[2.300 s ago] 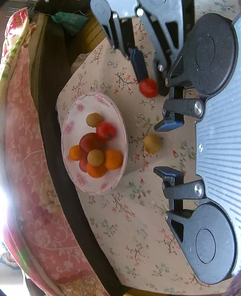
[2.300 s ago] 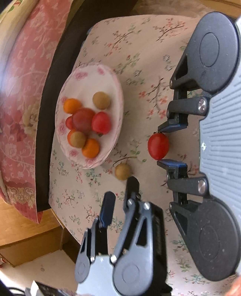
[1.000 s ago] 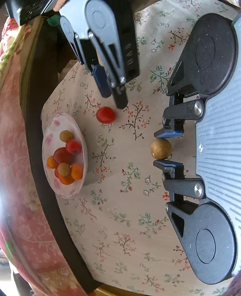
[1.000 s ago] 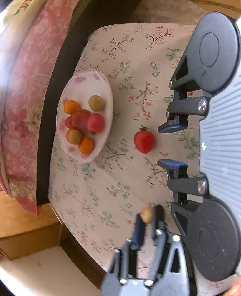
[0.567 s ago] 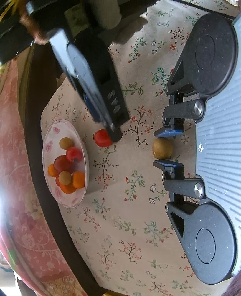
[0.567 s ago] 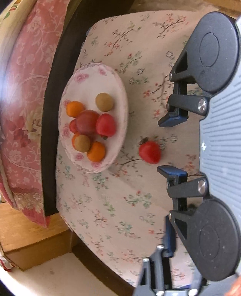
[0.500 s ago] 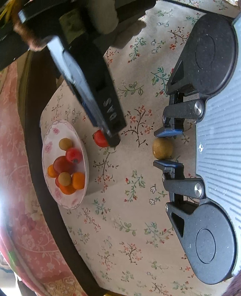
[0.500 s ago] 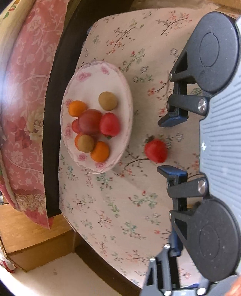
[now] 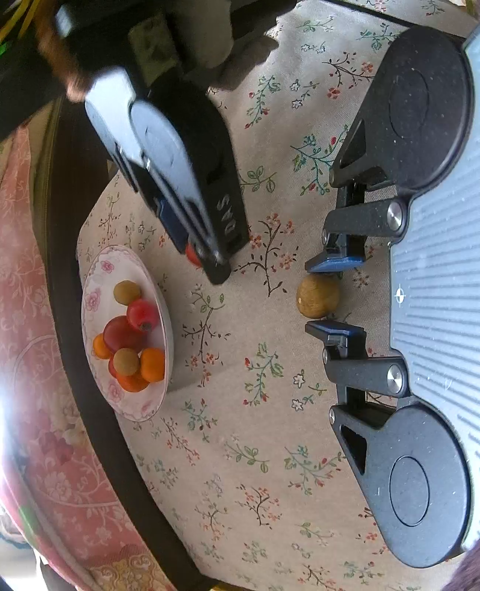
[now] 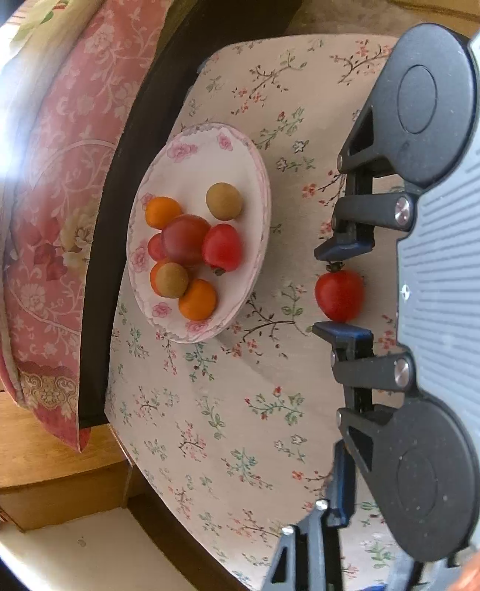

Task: Organize fruits
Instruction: 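Carry the cherry tomato and kiwi over the white plate with both tools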

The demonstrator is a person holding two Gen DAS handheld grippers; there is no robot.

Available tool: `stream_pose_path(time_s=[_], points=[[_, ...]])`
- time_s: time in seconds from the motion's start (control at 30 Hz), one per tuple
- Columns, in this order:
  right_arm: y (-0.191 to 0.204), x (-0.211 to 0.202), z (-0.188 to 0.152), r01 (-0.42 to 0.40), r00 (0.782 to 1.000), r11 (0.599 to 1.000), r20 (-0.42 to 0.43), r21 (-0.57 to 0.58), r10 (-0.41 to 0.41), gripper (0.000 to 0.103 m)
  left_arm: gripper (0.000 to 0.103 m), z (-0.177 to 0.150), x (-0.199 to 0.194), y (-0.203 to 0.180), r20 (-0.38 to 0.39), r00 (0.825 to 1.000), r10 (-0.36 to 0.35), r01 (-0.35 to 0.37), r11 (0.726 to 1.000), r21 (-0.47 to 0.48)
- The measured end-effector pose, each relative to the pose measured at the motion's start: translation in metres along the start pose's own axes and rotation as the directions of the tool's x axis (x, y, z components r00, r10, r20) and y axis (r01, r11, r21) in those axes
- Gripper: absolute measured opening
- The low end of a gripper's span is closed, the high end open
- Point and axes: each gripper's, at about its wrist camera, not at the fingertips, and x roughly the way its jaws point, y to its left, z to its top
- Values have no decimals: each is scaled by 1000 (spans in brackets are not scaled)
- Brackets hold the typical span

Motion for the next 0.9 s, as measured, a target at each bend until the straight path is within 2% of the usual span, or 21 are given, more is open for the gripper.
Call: stream_pose_path(time_s=[0.13, 0.2, 0.37, 0.63, 0.83, 0.9], points=[[1, -15, -9, 0, 1000, 1000, -10, -7, 0, 38, 34, -1, -3, -2, 0, 1000, -1, 1, 1000, 12], [3, -23, -15, -1, 1000, 1000, -15, -7, 1, 34, 34, -2, -5, -3, 0, 1000, 1, -1, 1000, 14], [9, -40, -30, -6, 1000, 1000, -30, 8, 6, 34, 37, -3, -4, -4, 9, 1000, 5, -5, 1000, 15], [4, -39, -45, -32, 998, 999, -48, 37, 33, 34, 38, 0, -3, -11, 18, 1000, 16, -16, 999, 39], [4, -36, -43, -36, 999, 998, -37, 42, 38, 36, 38, -1, -4, -9, 11, 1000, 2, -2, 999, 34], [5, -33, -42, -43, 998, 999, -43, 29, 44, 39, 42, -2, -5, -8, 7, 1000, 2, -2, 999, 32]])
